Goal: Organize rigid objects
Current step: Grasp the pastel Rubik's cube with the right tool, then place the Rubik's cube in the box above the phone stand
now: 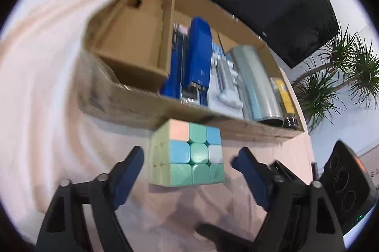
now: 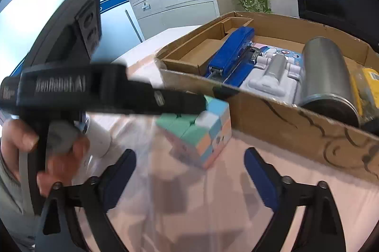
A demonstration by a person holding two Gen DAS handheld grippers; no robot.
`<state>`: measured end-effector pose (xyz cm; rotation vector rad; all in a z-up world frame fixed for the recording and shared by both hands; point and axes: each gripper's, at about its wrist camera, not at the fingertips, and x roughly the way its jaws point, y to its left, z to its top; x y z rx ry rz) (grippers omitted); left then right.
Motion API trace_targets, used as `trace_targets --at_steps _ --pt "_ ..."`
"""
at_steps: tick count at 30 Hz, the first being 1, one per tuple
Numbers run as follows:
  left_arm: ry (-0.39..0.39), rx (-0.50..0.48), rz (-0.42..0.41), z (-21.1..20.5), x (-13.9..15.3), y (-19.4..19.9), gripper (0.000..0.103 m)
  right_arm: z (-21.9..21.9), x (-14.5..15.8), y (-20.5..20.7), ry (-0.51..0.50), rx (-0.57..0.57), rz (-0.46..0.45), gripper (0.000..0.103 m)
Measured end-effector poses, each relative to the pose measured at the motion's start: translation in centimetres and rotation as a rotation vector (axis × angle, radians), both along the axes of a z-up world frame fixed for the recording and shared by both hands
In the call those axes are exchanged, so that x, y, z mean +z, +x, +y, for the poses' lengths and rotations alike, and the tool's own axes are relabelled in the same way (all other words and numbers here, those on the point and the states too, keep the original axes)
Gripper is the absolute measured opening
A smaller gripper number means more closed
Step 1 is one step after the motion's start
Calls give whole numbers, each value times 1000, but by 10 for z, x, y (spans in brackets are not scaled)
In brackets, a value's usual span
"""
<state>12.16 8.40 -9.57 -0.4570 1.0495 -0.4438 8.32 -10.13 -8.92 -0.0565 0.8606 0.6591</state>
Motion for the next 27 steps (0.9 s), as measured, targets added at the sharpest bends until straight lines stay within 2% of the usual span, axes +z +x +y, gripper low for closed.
trace_targets --at_steps 1,2,7,10,13,19,22,27 --pt "-1 -10 16 -3 -4 1 65 2 -3 5 -10 3 10 75" --pt "-6 -18 16 -5 -8 2 66 5 -6 9 -21 10 27 63" --pt "2 -21 -19 -9 -9 -6 65 6 -16 19 -47 0 60 45" --pt "18 -24 -50 -14 -6 -17 65 3 -14 15 -31 -16 55 44" --pt "96 -5 -84 -22 1 -31 65 4 -3 -6 -36 -14 7 39" --pt "105 18 -166 -27 42 -55 66 -8 36 -41 24 -36 -84 38" --pt "104 18 -216 -32 71 -41 66 -14 62 -34 32 -23 -126 39" --pt "112 -9 -286 -46 114 15 66 -20 114 7 -7 -4 -222 42"
